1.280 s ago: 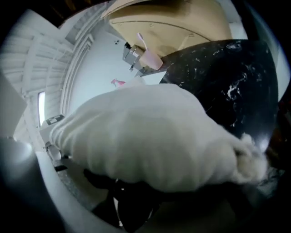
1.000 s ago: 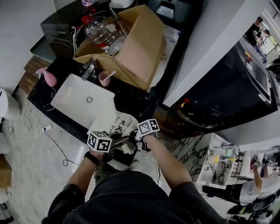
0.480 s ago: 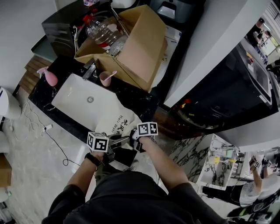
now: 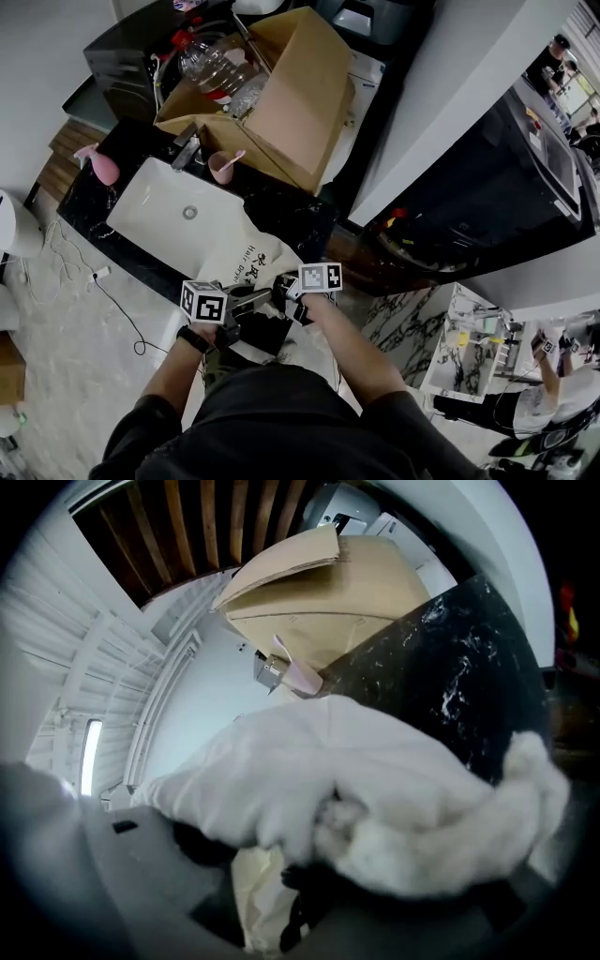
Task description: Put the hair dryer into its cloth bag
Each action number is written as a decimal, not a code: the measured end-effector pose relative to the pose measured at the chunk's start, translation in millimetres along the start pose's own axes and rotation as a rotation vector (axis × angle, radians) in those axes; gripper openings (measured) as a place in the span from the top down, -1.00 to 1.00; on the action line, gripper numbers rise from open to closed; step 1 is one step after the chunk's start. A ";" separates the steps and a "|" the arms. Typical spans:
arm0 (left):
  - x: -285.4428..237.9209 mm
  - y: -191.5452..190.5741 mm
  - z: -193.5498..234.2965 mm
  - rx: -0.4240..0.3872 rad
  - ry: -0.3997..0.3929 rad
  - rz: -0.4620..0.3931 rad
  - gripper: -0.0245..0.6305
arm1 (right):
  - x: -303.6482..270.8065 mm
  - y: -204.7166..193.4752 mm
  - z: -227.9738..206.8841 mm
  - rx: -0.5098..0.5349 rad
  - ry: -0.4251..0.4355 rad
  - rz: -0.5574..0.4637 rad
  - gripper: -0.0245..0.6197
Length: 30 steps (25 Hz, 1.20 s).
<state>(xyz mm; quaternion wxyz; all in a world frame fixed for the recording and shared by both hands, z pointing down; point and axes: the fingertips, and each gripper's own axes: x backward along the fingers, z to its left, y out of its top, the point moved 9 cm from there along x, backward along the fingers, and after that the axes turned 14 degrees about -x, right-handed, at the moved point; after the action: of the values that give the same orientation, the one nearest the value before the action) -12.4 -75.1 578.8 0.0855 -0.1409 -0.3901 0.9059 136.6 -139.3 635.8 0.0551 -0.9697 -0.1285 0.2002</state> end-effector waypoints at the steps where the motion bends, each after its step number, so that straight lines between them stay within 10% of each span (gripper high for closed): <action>1: 0.1 0.5 -0.1 -0.003 0.000 0.003 0.86 | 2.7 0.1 0.1 0.006 -0.003 -0.003 0.13; 20: -22.6 -9.5 0.5 -0.074 0.077 0.099 0.75 | 89.5 14.0 -19.6 0.320 -0.390 -0.353 0.21; 26: -44.0 -18.7 -4.6 -0.120 0.029 0.186 0.18 | 97.7 21.0 -22.3 0.594 -0.705 -0.303 0.23; 28: -47.9 -20.0 -8.2 -0.144 0.015 0.194 0.03 | 108.3 26.5 -22.8 0.540 -0.782 -0.350 0.31; 30: -46.6 -17.8 -9.8 -0.167 0.021 0.170 -0.04 | 119.5 29.7 -20.4 0.361 -0.672 -0.387 0.37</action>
<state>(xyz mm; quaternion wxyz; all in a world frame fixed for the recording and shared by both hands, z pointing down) 35.6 -68.7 594.1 0.0002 -0.1894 -0.4498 0.8728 257.6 -136.5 605.0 0.2155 -0.7832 -0.2820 0.5105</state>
